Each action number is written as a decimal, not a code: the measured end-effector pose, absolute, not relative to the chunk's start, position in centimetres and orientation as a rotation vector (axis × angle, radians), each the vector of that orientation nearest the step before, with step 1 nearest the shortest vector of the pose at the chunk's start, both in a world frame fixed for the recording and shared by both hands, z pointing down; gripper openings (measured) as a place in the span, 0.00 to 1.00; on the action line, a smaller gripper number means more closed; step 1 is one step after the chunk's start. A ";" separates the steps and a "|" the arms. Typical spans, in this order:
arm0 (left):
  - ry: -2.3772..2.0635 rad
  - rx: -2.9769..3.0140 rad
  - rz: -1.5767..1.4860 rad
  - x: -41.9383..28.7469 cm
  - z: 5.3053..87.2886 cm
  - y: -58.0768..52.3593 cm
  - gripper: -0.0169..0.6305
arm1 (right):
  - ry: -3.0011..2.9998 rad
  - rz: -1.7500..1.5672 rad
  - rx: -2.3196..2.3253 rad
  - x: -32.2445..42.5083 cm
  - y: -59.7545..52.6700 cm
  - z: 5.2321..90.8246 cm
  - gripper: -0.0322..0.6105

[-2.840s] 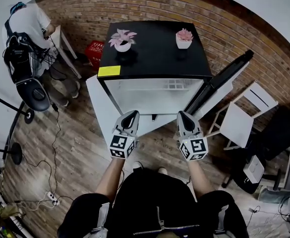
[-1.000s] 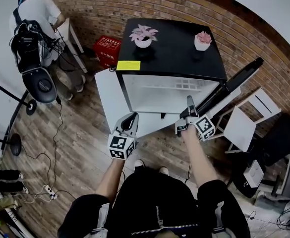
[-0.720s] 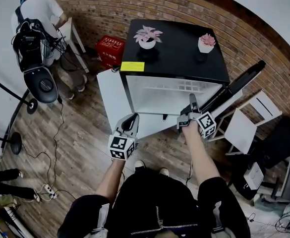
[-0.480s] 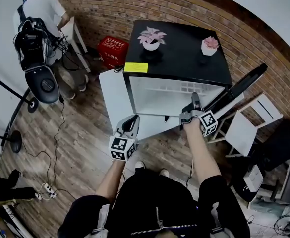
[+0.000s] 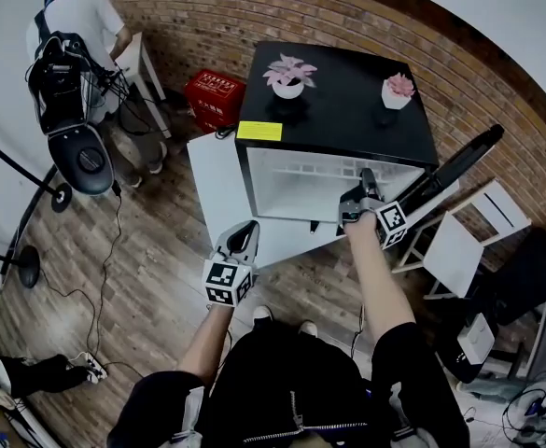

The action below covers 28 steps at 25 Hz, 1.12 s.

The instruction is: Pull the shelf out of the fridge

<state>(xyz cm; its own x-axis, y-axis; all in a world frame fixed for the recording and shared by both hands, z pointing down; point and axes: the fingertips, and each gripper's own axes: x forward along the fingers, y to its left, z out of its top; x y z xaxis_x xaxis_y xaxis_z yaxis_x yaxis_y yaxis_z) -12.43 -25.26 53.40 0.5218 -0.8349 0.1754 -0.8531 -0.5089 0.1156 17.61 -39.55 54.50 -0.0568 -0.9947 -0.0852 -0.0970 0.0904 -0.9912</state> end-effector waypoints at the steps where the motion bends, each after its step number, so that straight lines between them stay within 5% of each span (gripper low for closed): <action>1: -1.444 2.573 0.144 -12.5 53.4 -25.3 0.06 | 1.351 -1.138 -1.180 17.5 -39.6 54.5 0.13; 28: -1.446 2.557 0.161 -12.4 53.9 -25.2 0.06 | 1.323 -1.198 -1.166 17.4 -39.7 54.9 0.09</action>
